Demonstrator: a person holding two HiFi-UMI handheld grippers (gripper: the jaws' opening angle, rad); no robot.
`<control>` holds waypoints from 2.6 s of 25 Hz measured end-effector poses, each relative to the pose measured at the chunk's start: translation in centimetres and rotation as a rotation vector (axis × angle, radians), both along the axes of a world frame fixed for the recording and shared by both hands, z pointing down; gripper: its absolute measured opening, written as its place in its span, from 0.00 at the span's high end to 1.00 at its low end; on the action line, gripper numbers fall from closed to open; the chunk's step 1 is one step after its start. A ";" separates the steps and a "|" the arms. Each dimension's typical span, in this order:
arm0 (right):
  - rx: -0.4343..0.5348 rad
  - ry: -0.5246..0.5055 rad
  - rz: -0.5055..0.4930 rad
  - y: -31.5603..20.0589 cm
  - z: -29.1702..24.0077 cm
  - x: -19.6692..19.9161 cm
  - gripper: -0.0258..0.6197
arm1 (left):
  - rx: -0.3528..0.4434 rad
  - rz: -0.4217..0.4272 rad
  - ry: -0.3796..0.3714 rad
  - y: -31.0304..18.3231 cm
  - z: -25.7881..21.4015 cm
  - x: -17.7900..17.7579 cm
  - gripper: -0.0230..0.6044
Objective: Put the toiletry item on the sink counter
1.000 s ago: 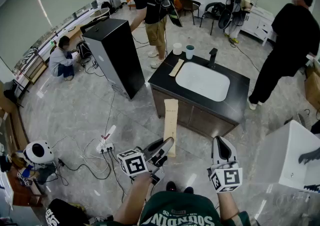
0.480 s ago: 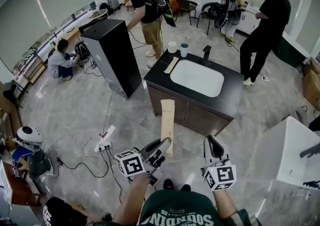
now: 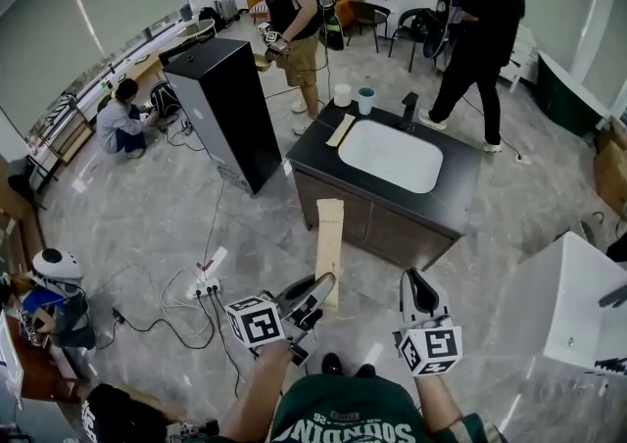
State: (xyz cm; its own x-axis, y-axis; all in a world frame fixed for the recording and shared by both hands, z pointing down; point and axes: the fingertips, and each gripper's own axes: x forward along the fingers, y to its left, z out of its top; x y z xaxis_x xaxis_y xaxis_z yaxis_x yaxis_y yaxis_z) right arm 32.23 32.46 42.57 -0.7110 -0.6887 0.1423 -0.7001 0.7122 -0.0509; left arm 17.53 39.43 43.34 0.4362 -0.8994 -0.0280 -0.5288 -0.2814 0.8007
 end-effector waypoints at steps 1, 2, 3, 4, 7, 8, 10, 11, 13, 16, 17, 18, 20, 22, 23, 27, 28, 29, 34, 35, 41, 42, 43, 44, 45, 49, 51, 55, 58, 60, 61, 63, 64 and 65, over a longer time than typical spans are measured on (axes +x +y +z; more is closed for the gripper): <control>0.000 0.000 0.002 -0.1 0.1 -0.2 0.88 | 0.003 0.001 0.000 -0.1 0.1 -0.2 0.89; 0.000 0.000 0.002 -0.3 0.1 -0.4 0.88 | 0.004 -0.001 0.001 -0.2 0.1 -0.5 0.89; 0.002 0.000 0.000 -0.4 0.2 -0.7 0.88 | 0.004 -0.004 0.002 -0.2 0.1 -0.8 0.89; 0.004 0.001 -0.003 -0.4 0.2 -1.1 0.88 | 0.003 -0.008 0.003 -0.2 0.1 -1.1 0.89; 0.008 0.001 -0.005 -0.2 0.3 -2.0 0.88 | 0.001 -0.011 0.004 0.0 0.2 -2.0 0.89; 0.008 -0.001 -0.002 -0.1 0.4 -2.2 0.88 | 0.000 -0.010 0.004 0.1 0.3 -2.2 0.89; 0.006 -0.004 0.003 0.0 0.7 -2.7 0.88 | 0.004 -0.005 0.004 0.2 0.7 -2.7 0.89; 0.005 -0.005 0.004 0.1 0.9 -2.9 0.88 | 0.003 -0.004 0.004 0.2 0.8 -2.9 0.89; -0.001 -0.005 0.005 0.1 1.2 -3.4 0.88 | -0.009 -0.007 0.004 0.2 0.7 -3.3 0.89; -0.006 -0.003 0.007 0.0 1.2 -3.9 0.88 | -0.006 -0.002 0.007 0.0 0.8 -3.9 0.89; -0.005 -0.002 0.007 -0.2 1.2 -4.1 0.88 | 0.000 -0.002 0.008 -0.2 0.9 -4.1 0.89; -0.004 -0.001 0.006 -0.4 1.3 -4.2 0.88 | 0.002 -0.004 0.010 -0.4 1.0 -4.4 0.89; -0.003 0.004 0.007 -1.0 1.6 -4.4 0.88 | 0.003 -0.006 0.013 -1.1 1.4 -4.8 0.89; -0.005 0.010 0.008 -1.8 1.9 -4.6 0.88 | 0.000 -0.009 0.019 -1.8 1.8 -5.2 0.89; -0.005 0.013 0.007 -2.2 2.0 -4.7 0.88 | -0.004 -0.012 0.023 -2.2 1.9 -5.3 0.89; -0.004 0.026 0.003 -4.3 2.2 -5.7 0.88 | -0.027 -0.009 0.027 -4.2 2.1 -6.0 0.89; -0.008 0.024 0.006 -5.1 2.5 -6.1 0.88 | -0.032 -0.006 0.028 -4.9 2.4 -6.4 0.89; -0.014 0.022 0.009 -5.9 2.8 -6.5 0.88 | -0.037 -0.004 0.029 -5.8 2.7 -6.9 0.89; -0.048 0.020 0.018 -11.6 4.4 -9.3 0.88 | -0.053 0.006 0.026 -11.6 3.6 -9.9 0.89; -0.050 0.020 0.018 -12.8 4.5 -10.0 0.88 | -0.056 0.005 0.025 -12.9 3.6 -10.7 0.89; -0.050 0.014 0.017 -21.3 4.6 -14.1 0.88 | -0.080 0.021 0.016 -21.4 4.1 -14.3 0.89; -0.054 0.012 0.016 -22.9 4.5 -14.9 0.88 | -0.087 0.024 0.014 -22.9 4.1 -14.9 0.89; -0.059 0.011 0.014 -24.3 4.4 -15.6 0.88 | -0.092 0.029 0.013 -24.4 4.1 -15.5 0.89; -0.064 0.008 0.016 -25.8 4.4 -16.2 0.88 | -0.092 0.036 0.012 -25.9 4.1 -16.1 0.89; -0.070 0.005 0.021 -27.2 4.3 -16.7 0.88 | -0.091 0.044 0.012 -27.4 4.1 -16.6 0.89; -0.083 -0.008 0.038 -32.7 4.0 -18.6 0.88 | -0.087 0.071 0.001 -33.0 3.6 -18.4 0.89; -0.081 -0.012 0.039 -34.7 3.8 -19.5 0.88 | -0.086 0.078 -0.007 -35.1 3.2 -19.2 0.89; -0.071 -0.010 0.036 -38.1 3.6 -20.9 0.88 | -0.083 0.088 -0.019 -38.6 3.2 -20.5 0.89; -0.069 -0.016 0.044 -39.2 3.3 -21.2 0.88 | -0.097 0.095 -0.007 -40.1 3.6 -21.1 0.89; -0.062 -0.018 0.061 -39.9 3.1 -21.1 0.88 | -0.094 0.109 -0.005 -41.1 3.4 -21.2 0.89; -0.061 -0.016 0.072 -40.4 3.1 -21.0 0.88 | -0.091 0.118 -0.005 -41.6 3.4 -21.1 0.89; -0.067 -0.015 0.091 -40.9 3.3 -20.8 0.88 | -0.090 0.138 -0.006 -42.4 3.6 -20.9 0.89; -0.069 -0.016 0.100 -41.2 3.3 -20.7 0.88 | -0.091 0.147 -0.008 -42.8 3.6 -20.7 0.89; -0.070 -0.015 0.107 -41.6 3.2 -20.6 0.88 | -0.090 0.156 -0.010 -43.4 3.4 -20.6 0.89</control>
State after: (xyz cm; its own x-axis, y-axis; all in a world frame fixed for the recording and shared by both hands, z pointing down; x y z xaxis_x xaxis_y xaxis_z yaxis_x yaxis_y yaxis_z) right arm 11.60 -9.10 45.79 -0.6363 -0.7497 0.1820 -0.7708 0.6278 -0.1089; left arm -3.07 -3.95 46.75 0.5704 -0.8196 0.0542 -0.4922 -0.2882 0.8214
